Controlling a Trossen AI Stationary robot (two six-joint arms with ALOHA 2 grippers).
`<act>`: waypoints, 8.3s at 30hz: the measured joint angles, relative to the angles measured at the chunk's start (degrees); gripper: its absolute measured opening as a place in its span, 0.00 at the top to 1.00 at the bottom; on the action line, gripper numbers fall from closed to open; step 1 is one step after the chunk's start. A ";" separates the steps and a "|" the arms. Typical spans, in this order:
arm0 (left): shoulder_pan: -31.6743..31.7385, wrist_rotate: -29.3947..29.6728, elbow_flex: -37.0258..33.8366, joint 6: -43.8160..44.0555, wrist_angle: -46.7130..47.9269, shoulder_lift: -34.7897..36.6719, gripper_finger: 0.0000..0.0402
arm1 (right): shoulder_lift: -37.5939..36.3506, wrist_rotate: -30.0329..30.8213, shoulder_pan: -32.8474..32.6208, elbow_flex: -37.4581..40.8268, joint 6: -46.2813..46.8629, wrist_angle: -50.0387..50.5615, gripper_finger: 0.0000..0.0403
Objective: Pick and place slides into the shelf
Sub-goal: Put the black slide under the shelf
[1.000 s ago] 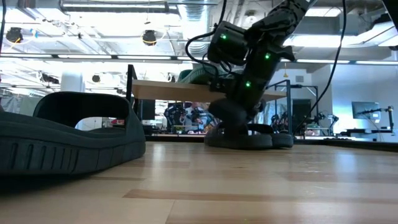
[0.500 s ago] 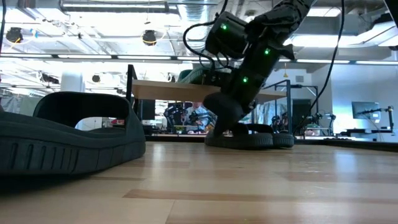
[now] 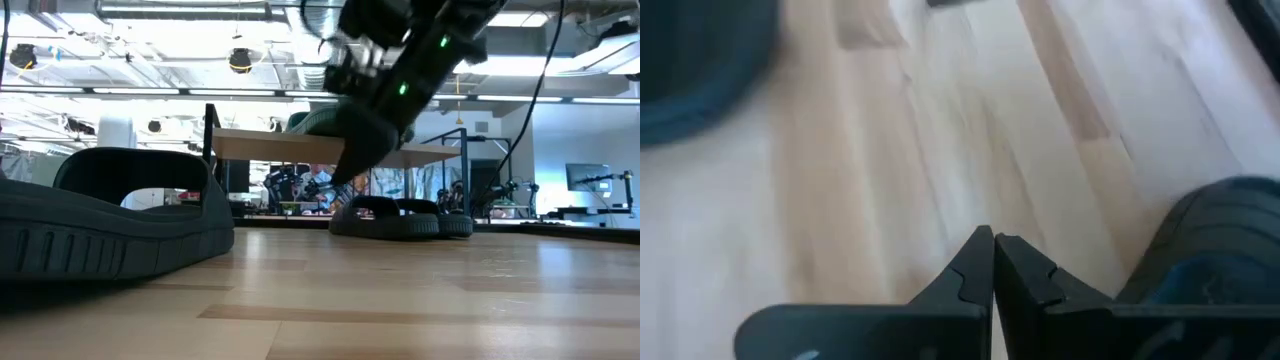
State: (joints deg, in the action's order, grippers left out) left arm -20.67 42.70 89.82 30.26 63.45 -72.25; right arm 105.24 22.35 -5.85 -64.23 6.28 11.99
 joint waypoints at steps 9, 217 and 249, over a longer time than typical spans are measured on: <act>-0.81 -0.37 0.00 -0.09 -0.03 0.00 0.65 | -10.93 -0.04 -7.98 0.00 -0.76 12.63 1.00; 1.01 -11.52 -9.16 -13.27 -20.73 -38.12 0.92 | -23.39 28.76 -41.30 -20.61 52.86 74.35 0.62; 3.10 -12.76 -9.25 -22.83 -20.84 -38.60 0.87 | -23.39 29.16 -41.28 -20.61 52.79 74.33 0.62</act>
State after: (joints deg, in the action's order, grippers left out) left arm -17.57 29.94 80.57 7.43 42.61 -110.85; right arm 81.84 51.51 -47.13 -84.84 59.07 86.32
